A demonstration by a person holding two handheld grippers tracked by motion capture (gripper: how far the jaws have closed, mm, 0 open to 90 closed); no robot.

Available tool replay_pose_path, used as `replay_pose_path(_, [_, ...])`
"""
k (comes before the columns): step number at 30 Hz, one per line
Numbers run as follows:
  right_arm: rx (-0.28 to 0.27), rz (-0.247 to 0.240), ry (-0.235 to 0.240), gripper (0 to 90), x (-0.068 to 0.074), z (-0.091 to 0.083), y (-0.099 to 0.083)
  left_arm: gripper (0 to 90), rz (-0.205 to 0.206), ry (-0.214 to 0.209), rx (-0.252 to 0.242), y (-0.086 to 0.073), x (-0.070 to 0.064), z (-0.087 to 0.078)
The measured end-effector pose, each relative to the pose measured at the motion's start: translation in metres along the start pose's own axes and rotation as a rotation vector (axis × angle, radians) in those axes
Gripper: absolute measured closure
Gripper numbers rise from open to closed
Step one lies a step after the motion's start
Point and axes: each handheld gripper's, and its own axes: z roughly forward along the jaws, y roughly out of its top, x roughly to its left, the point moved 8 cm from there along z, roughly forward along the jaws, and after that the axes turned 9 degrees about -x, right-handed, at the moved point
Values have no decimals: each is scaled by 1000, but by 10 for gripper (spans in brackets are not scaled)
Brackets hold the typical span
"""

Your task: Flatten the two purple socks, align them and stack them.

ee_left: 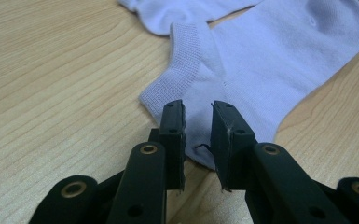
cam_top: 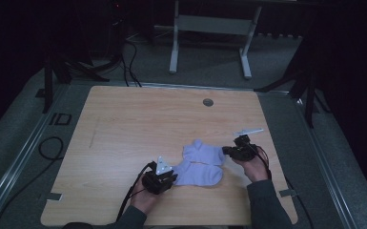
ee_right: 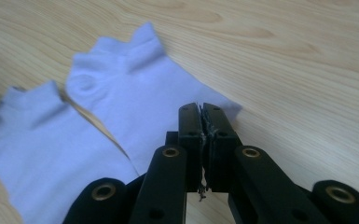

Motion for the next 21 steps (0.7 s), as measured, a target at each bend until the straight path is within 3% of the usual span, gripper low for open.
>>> replay_pose_path(3, [7,14,-25,865,-11,-4,-7,749,-1,1,0,0,0,0])
replay_pose_path(9, [58,-51,-158,788,-30,-8,-23,749,-2,-1,-1,0,0,0])
replay_pose_path(13, [38,-61,-211,708,-36,-15,-21,749,-3,0,-1,0,0,0])
replay_pose_path(16, [9,-56,-203,669,-34,-18,-14,749,-2,0,-1,0,0,0])
replay_pose_path(21, [-9,-85,-130,641,-15,-10,-2,747,-2,1,-1,0,0,0])
